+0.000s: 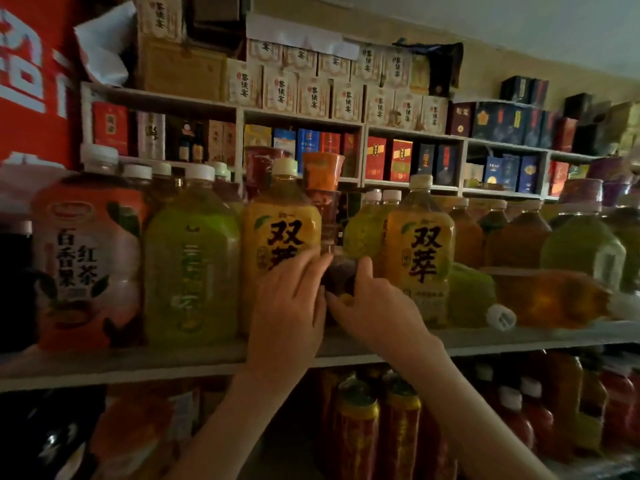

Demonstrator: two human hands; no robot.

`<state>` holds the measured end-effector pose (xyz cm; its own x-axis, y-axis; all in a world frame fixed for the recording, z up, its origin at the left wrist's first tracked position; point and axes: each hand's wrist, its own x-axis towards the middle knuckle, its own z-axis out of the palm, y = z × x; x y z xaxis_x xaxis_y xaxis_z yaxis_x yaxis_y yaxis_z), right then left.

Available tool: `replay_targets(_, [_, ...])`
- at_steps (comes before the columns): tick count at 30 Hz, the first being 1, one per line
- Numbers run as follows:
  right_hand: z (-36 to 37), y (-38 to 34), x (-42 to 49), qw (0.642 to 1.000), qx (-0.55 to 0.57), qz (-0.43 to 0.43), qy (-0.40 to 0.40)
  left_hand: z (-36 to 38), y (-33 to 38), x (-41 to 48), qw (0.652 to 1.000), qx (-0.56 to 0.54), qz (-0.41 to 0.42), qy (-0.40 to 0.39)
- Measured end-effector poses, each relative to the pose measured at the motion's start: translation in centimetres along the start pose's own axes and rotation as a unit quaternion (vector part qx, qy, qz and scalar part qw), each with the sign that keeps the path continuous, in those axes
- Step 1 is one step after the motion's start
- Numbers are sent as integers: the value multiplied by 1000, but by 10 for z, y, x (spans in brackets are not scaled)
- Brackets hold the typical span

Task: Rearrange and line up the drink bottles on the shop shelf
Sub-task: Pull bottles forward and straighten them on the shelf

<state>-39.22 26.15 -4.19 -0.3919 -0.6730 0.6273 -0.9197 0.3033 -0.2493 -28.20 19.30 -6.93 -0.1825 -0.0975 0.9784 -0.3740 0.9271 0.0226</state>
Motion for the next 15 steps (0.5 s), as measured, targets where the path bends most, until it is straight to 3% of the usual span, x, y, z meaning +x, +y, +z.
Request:
replay_targets(6, [5, 5, -3, 996, 43, -73, 28, -3, -3, 9, 974, 202, -2, -107])
replay_targets(11, [2, 5, -3, 994, 47, -89, 34, -6, -8, 14, 949, 263, 10, -171])
replay_targets(15, [-17, 13, 5, 989, 94, -68, 91, -5, -8, 14, 943, 271, 13, -192])
